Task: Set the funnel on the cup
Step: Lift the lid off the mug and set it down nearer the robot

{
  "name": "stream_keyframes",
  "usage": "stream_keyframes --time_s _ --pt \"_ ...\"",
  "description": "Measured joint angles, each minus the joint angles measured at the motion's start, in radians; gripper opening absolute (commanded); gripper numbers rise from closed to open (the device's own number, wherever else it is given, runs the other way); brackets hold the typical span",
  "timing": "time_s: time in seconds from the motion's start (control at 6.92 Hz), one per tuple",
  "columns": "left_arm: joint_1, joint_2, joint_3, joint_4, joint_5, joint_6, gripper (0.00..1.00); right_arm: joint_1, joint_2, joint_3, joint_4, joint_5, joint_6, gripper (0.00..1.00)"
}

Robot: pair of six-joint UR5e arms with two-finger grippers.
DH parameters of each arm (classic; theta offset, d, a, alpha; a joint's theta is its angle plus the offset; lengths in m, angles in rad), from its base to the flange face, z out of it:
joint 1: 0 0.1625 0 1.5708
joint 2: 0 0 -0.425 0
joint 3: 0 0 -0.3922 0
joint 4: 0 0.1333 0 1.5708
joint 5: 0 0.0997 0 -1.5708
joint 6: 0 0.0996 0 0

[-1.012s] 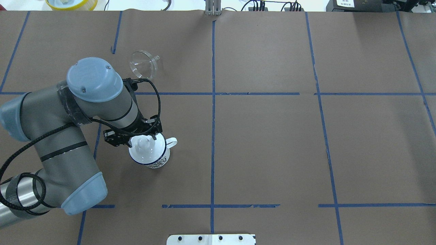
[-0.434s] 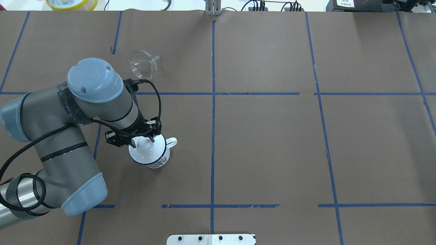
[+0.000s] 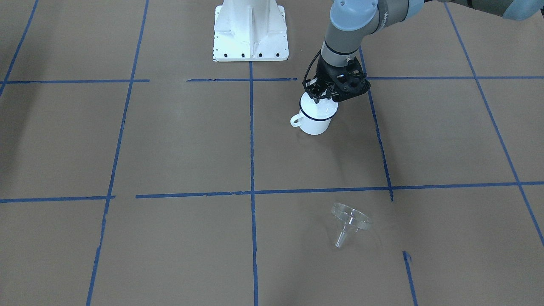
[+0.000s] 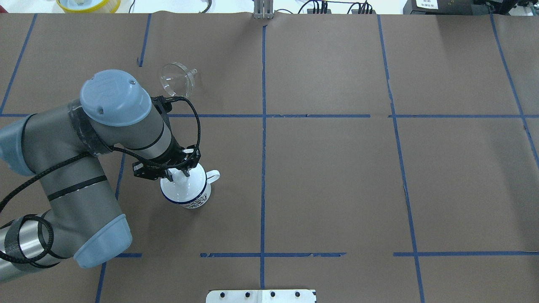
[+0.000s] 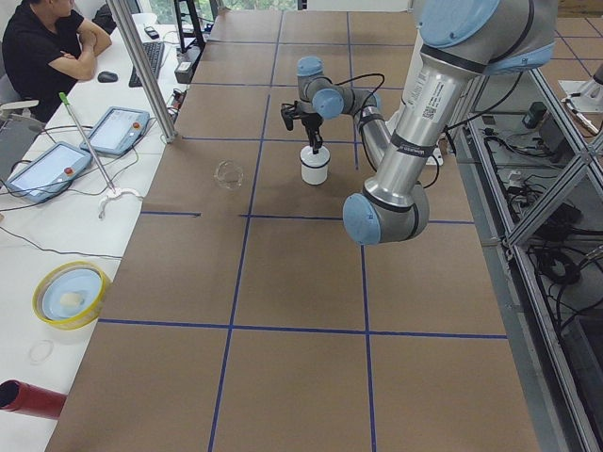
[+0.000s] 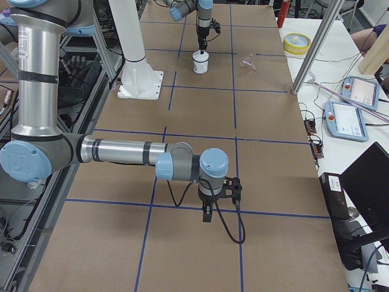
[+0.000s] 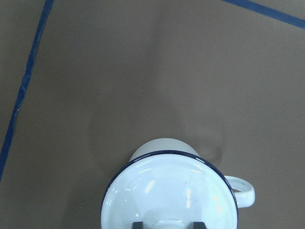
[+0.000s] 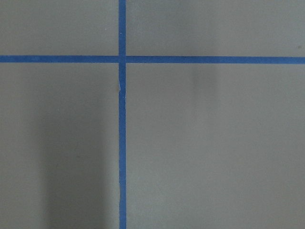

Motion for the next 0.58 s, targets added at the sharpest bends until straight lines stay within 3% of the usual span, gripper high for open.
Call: stream_keyframes --time_s 0.29,0.58 --pt "-0.064 -0.001 -0.085 0.031 0.002 0.002 0.00 0.000 0.000 0.000 0.000 0.000 0.000 1.00" --pt "-0.110 0.100 -0.245 0.044 0.008 0.009 0.00 0.000 0.000 -0.001 0.000 0.000 0.000 1.00"
